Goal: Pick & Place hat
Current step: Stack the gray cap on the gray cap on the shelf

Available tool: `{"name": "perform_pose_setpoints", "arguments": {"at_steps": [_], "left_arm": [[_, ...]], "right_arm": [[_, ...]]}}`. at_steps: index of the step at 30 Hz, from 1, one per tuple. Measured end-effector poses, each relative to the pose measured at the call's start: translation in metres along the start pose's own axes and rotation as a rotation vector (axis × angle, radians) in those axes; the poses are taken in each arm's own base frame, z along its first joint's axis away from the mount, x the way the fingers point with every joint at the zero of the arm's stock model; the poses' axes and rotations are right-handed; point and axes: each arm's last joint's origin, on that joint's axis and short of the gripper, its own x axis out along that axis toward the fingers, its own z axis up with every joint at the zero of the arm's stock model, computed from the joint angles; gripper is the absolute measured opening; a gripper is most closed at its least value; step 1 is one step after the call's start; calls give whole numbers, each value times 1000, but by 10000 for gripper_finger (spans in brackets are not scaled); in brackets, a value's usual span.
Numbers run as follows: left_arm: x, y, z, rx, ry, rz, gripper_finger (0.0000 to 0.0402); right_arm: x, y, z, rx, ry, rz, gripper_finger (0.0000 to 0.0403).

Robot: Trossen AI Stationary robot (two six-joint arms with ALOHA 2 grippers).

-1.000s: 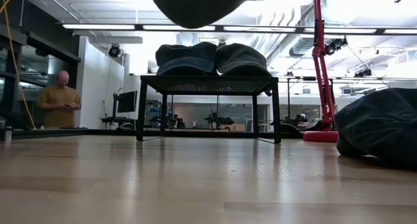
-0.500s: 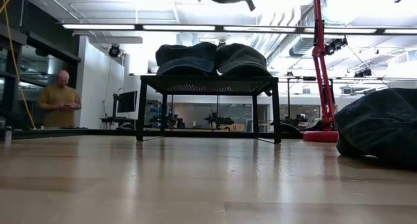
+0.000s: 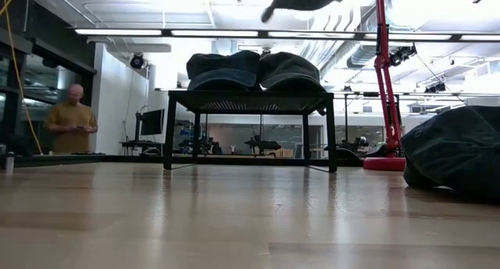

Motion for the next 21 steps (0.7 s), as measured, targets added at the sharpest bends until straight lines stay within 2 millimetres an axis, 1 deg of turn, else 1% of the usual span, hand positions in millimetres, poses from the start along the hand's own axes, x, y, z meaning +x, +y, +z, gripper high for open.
{"name": "perform_pose_setpoints", "arguments": {"at_steps": [2, 5, 9, 13, 17, 21], "left_arm": [[12, 18, 7, 25, 23, -42, 135], [30, 42, 10, 70, 74, -112, 135], [51, 73, 10, 85, 104, -245, 135], [69, 99, -5, 77, 147, -361, 135], [80, 127, -21, 40, 184, -508, 135], [92, 145, -36, -2, 188, -638, 135]], "right_arm": [[-2, -8, 10, -32, 35, -10, 19], [0, -22, 20, -61, 102, -23, 19], [10, -42, 28, -83, 193, -1, 19], [22, -59, 31, -107, 274, 8, 19], [32, -72, 32, -112, 325, 23, 19], [41, -82, 32, -107, 355, 43, 19]]}}
